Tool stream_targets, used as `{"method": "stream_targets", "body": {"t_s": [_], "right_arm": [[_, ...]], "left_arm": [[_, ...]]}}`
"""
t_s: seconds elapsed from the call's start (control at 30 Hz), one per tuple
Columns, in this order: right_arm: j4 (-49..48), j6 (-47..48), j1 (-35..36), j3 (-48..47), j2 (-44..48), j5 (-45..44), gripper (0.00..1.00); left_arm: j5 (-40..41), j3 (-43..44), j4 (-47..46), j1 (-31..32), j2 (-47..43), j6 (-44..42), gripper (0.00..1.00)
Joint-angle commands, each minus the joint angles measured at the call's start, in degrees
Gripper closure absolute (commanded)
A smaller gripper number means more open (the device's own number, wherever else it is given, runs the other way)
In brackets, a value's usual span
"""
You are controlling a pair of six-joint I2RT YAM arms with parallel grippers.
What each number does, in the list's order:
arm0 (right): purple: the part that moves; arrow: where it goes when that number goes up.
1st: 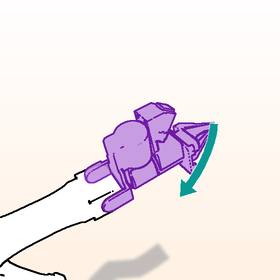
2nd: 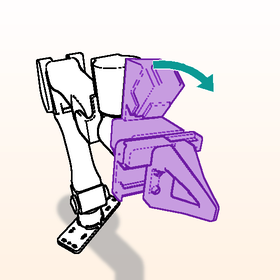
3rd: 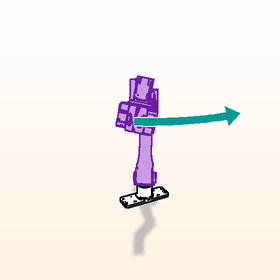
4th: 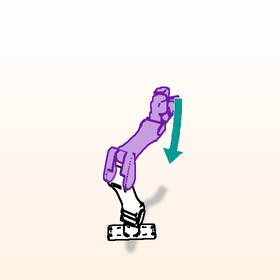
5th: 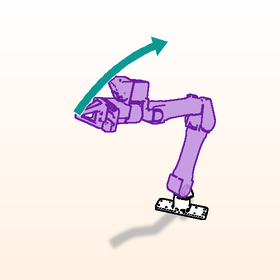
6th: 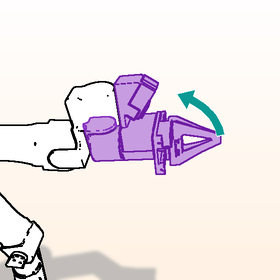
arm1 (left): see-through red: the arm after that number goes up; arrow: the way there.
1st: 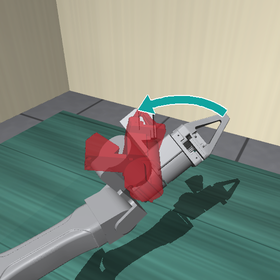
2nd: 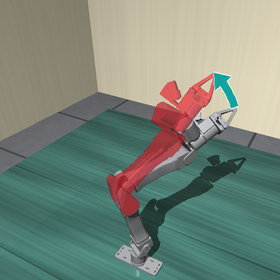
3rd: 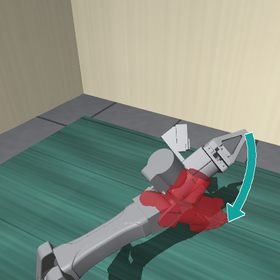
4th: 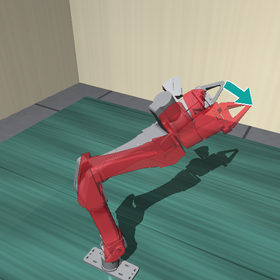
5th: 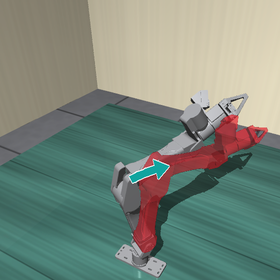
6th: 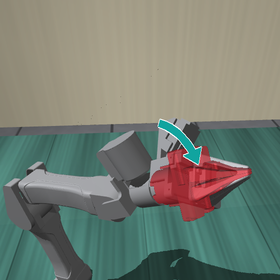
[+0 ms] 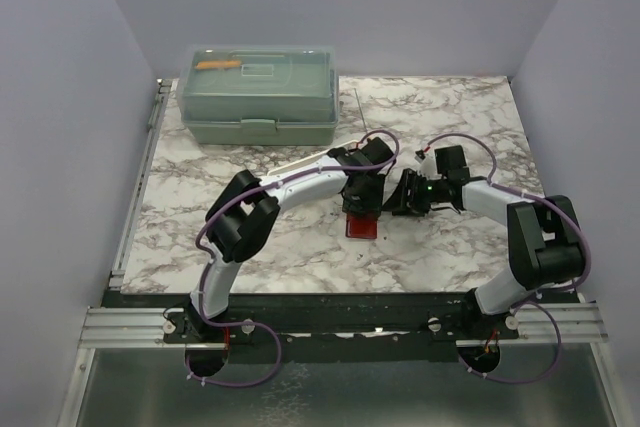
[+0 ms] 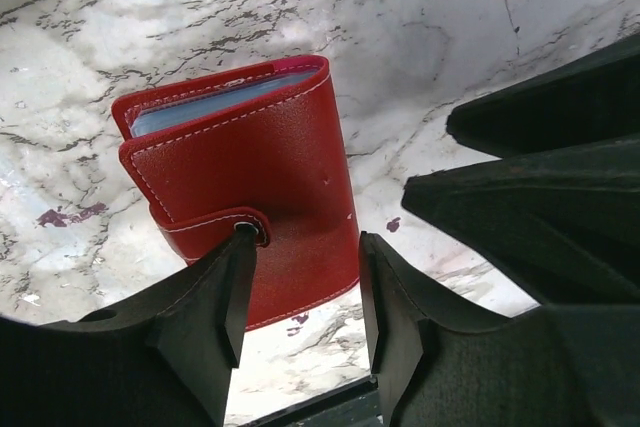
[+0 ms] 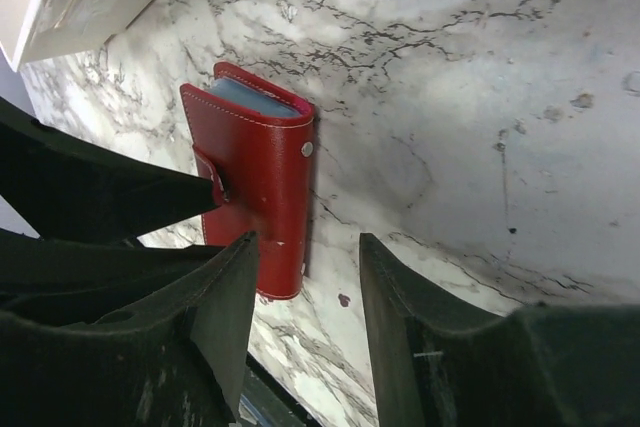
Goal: Put the credit cards into the card holder
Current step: Close the card holder at the center of the board.
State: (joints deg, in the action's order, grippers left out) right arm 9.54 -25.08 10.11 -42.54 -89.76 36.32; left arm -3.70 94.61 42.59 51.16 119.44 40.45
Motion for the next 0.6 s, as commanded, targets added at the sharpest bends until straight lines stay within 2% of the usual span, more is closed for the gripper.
{"method": "stream_targets", "body": {"t_s": [0.0,0.27,0.37,0.57], "right_arm": [[-4.87,-1.35,0.97,1.35,-2.12,4.43,0.50],[-5.40,-2.22,2.65,0.90,-1.65,4.20,0.50],[-7.52,-5.32,2.87,1.67,-0.14,5.97,0.50],[-12.45,-12.11,5.04,1.98,0.14,7.66,0.60]], "left_arm": [[-2.85,-3.14,-2.47,-0.05,-2.45,-1.00,0.47],[-0.68,-7.33,-2.86,-0.37,-10.08,-1.76,0.43],[-0.43,-9.73,-3.30,-1.40,-13.76,-1.69,0.41],[-2.12,-18.07,-6.54,-6.07,-20.09,-0.93,0.41]]}}
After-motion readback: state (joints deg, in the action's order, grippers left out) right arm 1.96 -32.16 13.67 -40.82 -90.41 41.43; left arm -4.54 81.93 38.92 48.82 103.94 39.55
